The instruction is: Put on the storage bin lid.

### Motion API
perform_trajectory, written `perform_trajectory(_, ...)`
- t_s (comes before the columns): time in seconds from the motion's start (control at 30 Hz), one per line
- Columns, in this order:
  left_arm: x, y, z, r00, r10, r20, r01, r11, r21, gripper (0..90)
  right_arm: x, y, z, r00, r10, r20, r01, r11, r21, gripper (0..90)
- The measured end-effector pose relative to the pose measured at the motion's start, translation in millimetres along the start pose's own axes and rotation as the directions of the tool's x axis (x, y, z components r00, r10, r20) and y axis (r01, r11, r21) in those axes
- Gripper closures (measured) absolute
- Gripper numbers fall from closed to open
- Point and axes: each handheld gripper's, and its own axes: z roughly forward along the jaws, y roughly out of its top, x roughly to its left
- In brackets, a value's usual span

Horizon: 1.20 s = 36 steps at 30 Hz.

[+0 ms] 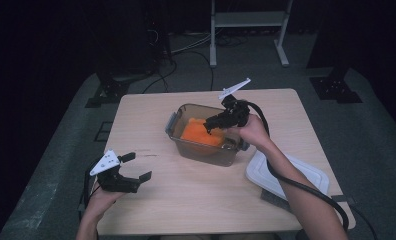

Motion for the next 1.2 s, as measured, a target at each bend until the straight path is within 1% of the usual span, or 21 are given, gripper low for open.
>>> perform_trajectory(0.27, 0.1, -0.5, 0.3, 1.0, -0.001, -0.001, 0.001, 1.0, 0.003, 2.7, 4.8, -11.0, -9.0, 0.9999, -0.011, -0.006, 0.011, 1.0, -0.011, 63.9)
perform_trajectory(0.37, -0.1, -0.5, 0.7, 1.0, 0.0, -0.001, 0.0, 1.0, 0.006, 2.7, 6.4, -15.6, -15.4, 0.9999, -0.012, -0.011, 0.011, 1.0, -0.02, 62.8)
perform_trajectory(0.4, -0.1, -0.5, 0.7, 1.0, 0.0, -0.001, 0.0, 1.0, 0.005, 2.7, 7.0, -18.4, -19.1, 0.9998, -0.017, -0.009, 0.017, 1.0, -0.025, 62.1)
perform_trajectory(0.43, -0.1, -0.5, 0.7, 1.0, -0.002, -0.002, 0.002, 1.0, 0.005, 2.7, 7.0, -18.4, -19.1, 0.9998, -0.017, -0.009, 0.017, 1.0, -0.025, 62.1)
perform_trajectory(0.6, -0.2, -0.6, 1.1, 1.0, 0.0, -0.002, 0.0, 1.0, 0.007, 2.7, 9.0, -26.9, -32.1, 0.9999, -0.016, -0.003, 0.016, 0.999, -0.045, 59.8)
perform_trajectory(0.77, -0.4, -1.1, 1.8, 1.0, 0.0, -0.001, 0.0, 1.0, 0.009, 2.7, 9.9, -34.3, -38.7, 0.9998, -0.021, -0.001, 0.021, 0.998, -0.053, 58.2)
perform_trajectory(1.0, -0.4, -1.7, 2.4, 1.0, -0.002, -0.001, 0.002, 0.9999, 0.013, 2.7, 9.9, -51.8, -50.3, 1.0, -0.003, -0.004, 0.003, 0.997, -0.073, 56.1)
perform_trajectory(1.2, -0.6, -1.7, 2.8, 1.0, 0.0, -0.001, 0.0, 0.9999, 0.013, 2.7, 11.5, -58.0, -58.1, 1.0, -0.009, -0.002, 0.008, 0.996, -0.087, 55.0)
